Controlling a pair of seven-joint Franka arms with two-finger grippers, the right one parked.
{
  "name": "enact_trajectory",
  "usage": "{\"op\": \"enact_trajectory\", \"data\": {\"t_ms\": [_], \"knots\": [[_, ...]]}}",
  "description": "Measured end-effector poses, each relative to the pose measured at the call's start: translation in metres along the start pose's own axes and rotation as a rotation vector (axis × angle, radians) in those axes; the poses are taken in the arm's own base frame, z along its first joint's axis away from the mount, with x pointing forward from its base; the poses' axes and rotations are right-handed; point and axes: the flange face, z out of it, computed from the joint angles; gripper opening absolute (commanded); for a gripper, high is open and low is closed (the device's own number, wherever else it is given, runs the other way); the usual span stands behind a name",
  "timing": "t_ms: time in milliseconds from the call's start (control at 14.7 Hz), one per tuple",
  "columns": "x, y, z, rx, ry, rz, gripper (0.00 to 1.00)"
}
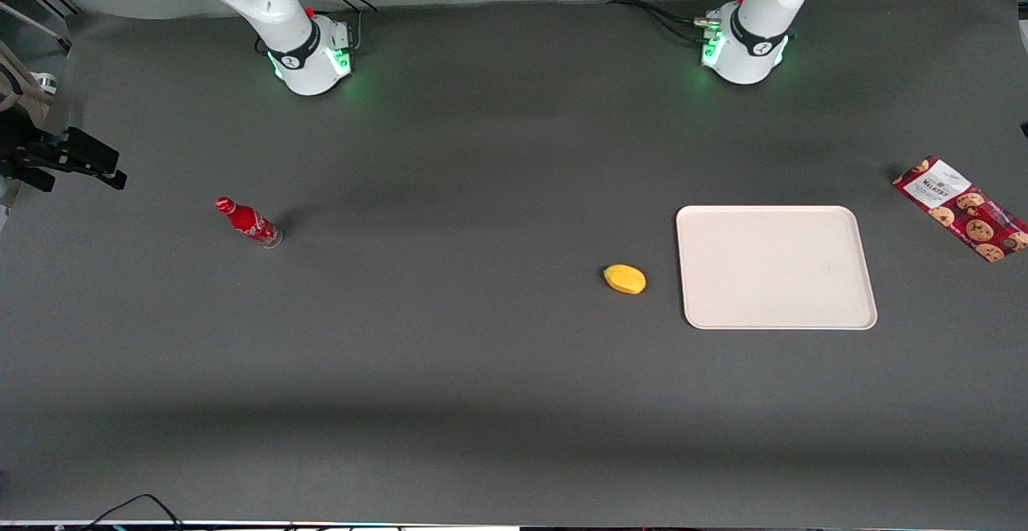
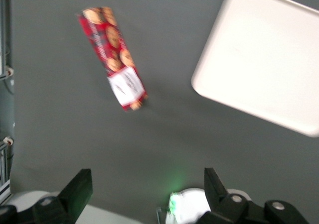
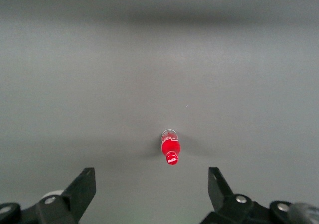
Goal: Place red cookie box on tray
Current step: 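Lower the left gripper onto the red plaid cookie box and grasp it, then lift the cookie box upright and carry it toward the white tray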
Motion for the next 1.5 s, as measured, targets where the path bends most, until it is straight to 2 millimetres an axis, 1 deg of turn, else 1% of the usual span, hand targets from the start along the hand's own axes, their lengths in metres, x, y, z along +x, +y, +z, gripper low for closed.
{"op": "enact_trajectory", "data": {"t_ms": [68, 136, 273, 341, 409, 477, 614, 682, 818, 886, 955, 1023, 1227, 1295, 1500], "knots": [[0.021, -0.015, 0.027, 0.021, -0.006, -0.037, 1.0], [0.04, -0.027, 0.059, 0.045, -0.012, -0.067, 1.0], [0.067, -0.047, 0.129, 0.08, -0.015, -0.092, 1.0], [0.074, -0.056, 0.162, 0.078, -0.02, -0.109, 1.0], [0.08, -0.064, 0.191, 0.066, -0.02, -0.118, 1.0], [0.084, -0.071, 0.214, 0.051, -0.013, -0.108, 1.0], [0.09, -0.086, 0.248, 0.037, 0.0, -0.077, 1.0], [0.092, -0.092, 0.261, 0.024, 0.011, -0.069, 1.0], [0.095, -0.096, 0.284, -0.01, 0.039, -0.065, 1.0], [0.096, -0.097, 0.295, -0.01, 0.048, -0.054, 0.8], [0.097, -0.097, 0.304, -0.004, 0.055, -0.04, 0.46], [0.099, -0.097, 0.314, -0.005, 0.062, -0.033, 0.0], [0.101, -0.097, 0.334, -0.027, 0.068, -0.02, 0.0], [0.101, -0.098, 0.337, -0.029, 0.065, -0.011, 0.0], [0.101, -0.101, 0.335, -0.032, 0.072, -0.003, 0.0]]}}
